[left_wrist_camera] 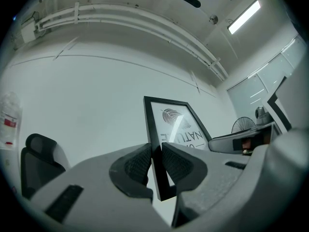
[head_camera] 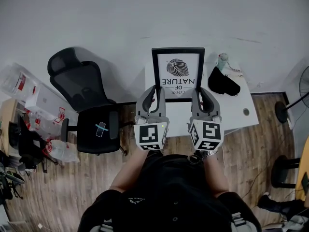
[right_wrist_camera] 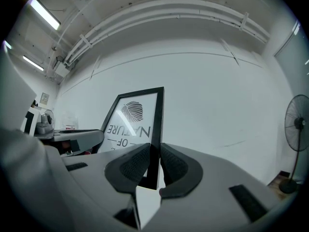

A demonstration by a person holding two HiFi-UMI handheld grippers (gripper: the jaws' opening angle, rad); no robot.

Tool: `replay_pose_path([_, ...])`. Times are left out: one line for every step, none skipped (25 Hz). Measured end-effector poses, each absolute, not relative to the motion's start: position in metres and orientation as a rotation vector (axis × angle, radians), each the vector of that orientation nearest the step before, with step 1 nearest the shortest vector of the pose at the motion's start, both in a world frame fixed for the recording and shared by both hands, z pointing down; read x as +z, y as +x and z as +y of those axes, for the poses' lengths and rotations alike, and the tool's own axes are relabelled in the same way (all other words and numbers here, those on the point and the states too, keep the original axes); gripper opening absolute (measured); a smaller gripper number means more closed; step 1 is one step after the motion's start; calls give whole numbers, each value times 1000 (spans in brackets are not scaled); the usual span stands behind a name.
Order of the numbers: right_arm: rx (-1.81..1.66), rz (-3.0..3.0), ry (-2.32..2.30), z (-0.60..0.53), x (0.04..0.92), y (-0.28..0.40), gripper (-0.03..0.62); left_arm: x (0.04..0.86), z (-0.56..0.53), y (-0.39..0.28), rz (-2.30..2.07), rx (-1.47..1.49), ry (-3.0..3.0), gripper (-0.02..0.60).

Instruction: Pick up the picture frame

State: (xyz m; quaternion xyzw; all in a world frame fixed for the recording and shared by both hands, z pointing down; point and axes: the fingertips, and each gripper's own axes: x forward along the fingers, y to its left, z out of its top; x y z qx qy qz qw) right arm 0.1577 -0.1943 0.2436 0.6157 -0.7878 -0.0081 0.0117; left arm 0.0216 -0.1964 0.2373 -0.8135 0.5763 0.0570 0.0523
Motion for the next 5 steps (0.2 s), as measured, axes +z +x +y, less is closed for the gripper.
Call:
replay_pose_path([-22, -2456, 1918, -195, 245, 158, 66, 238, -197, 22, 1755, 171, -2475, 71])
replay_pose_path([-19, -2456, 1914, -196, 246, 158, 66, 239, -198, 22, 1758, 168, -2475, 71])
replay_pose_path([-16, -2455, 1911, -197, 246, 157, 66, 240, -198, 21, 1761, 165, -2476, 71])
replay_pose_path([-13, -2455, 1908, -198, 247, 157, 66, 240, -199, 21, 1763, 163, -2476, 71])
replay_pose_path([-10, -2455, 1906, -199, 247, 157, 66, 241, -200, 21, 1766, 161, -2476, 71])
